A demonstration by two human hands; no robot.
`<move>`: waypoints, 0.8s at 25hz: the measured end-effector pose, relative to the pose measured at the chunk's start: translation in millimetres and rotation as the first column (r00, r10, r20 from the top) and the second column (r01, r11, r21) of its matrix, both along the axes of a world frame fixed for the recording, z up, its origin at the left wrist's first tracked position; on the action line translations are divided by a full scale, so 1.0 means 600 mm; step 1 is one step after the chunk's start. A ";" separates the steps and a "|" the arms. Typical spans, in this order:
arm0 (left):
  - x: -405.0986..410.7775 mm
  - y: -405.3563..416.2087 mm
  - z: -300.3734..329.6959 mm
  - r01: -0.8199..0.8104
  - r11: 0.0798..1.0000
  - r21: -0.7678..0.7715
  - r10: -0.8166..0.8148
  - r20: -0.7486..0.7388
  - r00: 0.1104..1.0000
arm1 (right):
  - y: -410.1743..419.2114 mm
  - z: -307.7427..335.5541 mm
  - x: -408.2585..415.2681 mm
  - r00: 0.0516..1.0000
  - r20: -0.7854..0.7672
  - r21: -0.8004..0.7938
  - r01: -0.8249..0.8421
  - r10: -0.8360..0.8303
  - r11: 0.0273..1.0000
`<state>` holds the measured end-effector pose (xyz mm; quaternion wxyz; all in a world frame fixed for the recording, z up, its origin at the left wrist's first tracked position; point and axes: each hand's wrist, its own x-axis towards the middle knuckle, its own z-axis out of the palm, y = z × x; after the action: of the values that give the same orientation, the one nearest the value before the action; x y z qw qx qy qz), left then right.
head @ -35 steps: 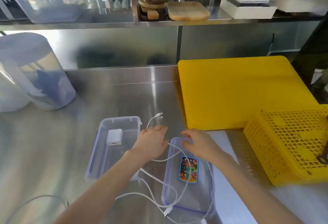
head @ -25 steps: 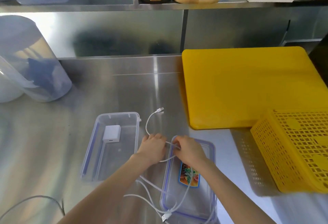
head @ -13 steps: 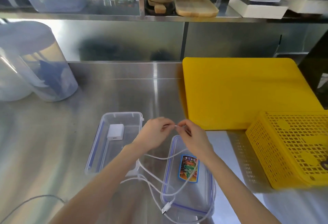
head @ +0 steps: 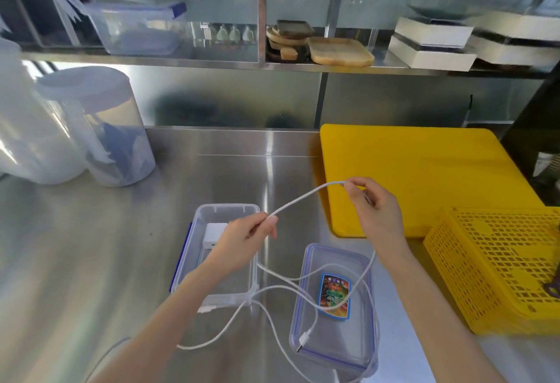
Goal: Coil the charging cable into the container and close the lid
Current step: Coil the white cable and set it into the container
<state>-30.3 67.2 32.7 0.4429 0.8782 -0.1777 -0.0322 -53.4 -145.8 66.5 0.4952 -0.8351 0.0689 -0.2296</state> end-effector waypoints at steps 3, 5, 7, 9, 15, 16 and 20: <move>0.006 0.011 0.007 -0.005 1.000 0.015 0.005 0.014 1.000 | 0.009 0.000 0.007 0.998 0.031 0.004 0.054 -0.054 0.999; 0.009 0.017 0.008 -0.015 1.000 0.000 0.015 -0.017 1.000 | 0.010 0.001 0.012 0.994 0.050 -0.013 0.098 -0.097 0.995; 0.011 0.022 0.006 -0.040 0.998 -0.046 0.036 -0.083 0.996 | 0.011 0.002 0.017 0.992 0.055 -0.012 0.116 -0.115 0.993; 0.008 0.025 0.005 -0.081 0.988 -0.132 0.059 -0.160 0.985 | 0.015 -0.005 0.017 0.995 0.013 -0.035 0.100 -0.100 0.994; -0.009 -0.006 0.022 -0.320 0.545 -0.775 -0.190 -0.486 0.853 | 0.054 -0.056 0.007 0.933 -0.340 -0.292 -0.221 0.115 0.931; -0.007 -0.010 0.030 -0.353 0.422 -0.835 -0.254 -0.483 0.838 | 0.067 -0.065 0.001 0.900 -0.400 -0.303 -0.308 0.173 0.902; -0.002 -0.020 0.047 -0.363 0.366 -0.857 -0.257 -0.468 0.846 | 0.103 -0.077 -0.028 0.792 -0.539 -0.379 -0.531 0.286 0.758</move>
<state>-31.7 55.1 60.6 0.8887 0.4325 -0.0046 -0.1521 -70.0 -84.0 20.1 0.2640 -0.9587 -0.0718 0.0771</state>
